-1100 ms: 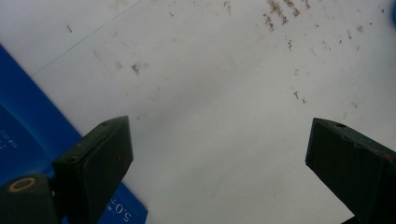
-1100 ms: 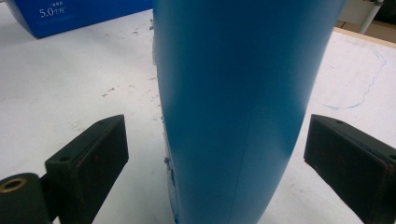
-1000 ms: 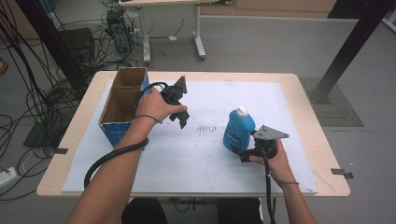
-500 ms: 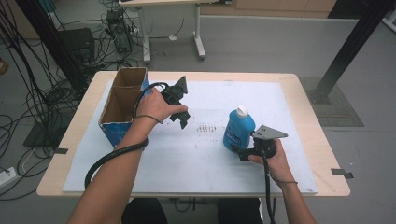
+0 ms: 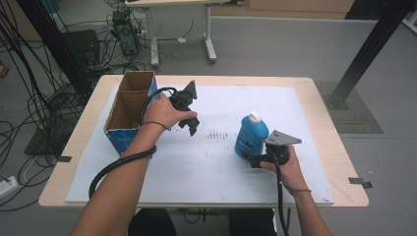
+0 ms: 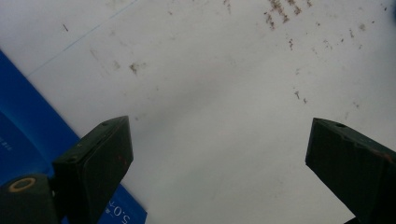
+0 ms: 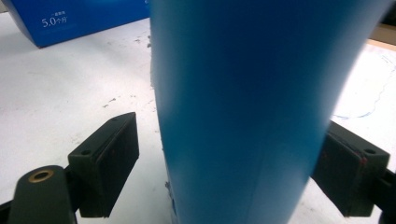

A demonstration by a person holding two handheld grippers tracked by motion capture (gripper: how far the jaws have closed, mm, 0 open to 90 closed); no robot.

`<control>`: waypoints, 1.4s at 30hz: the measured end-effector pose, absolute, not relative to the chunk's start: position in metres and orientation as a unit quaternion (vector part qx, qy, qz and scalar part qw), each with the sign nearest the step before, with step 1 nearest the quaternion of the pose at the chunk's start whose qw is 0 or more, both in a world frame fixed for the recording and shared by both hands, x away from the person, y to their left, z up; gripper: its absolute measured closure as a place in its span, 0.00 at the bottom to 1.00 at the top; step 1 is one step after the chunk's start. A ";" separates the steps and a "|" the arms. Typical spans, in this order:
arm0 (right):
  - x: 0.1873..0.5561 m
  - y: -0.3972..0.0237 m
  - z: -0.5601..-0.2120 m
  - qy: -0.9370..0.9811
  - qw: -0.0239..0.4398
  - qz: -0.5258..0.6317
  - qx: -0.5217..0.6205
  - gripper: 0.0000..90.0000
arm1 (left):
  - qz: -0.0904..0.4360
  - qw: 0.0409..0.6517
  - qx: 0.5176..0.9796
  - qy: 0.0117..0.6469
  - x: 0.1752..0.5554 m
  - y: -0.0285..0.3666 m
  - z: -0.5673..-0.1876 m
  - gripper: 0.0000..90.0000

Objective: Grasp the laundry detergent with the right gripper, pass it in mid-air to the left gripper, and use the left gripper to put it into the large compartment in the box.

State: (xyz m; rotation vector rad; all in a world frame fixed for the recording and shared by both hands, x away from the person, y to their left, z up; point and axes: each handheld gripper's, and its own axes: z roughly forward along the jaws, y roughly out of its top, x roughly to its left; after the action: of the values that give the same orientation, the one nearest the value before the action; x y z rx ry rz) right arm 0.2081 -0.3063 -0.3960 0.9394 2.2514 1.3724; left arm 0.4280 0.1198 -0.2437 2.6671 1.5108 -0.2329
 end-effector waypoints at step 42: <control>0.212 -0.304 -0.403 0.782 0.169 0.497 0.336 0.43 | -0.078 0.031 0.867 0.491 0.426 0.118 -0.246 0.09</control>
State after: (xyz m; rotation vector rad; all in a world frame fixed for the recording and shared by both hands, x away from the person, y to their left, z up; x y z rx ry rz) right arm 0.2118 -0.3035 -0.4035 0.9543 2.2245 1.4122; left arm 0.4258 0.1179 -0.2464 2.6705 1.5140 -0.2394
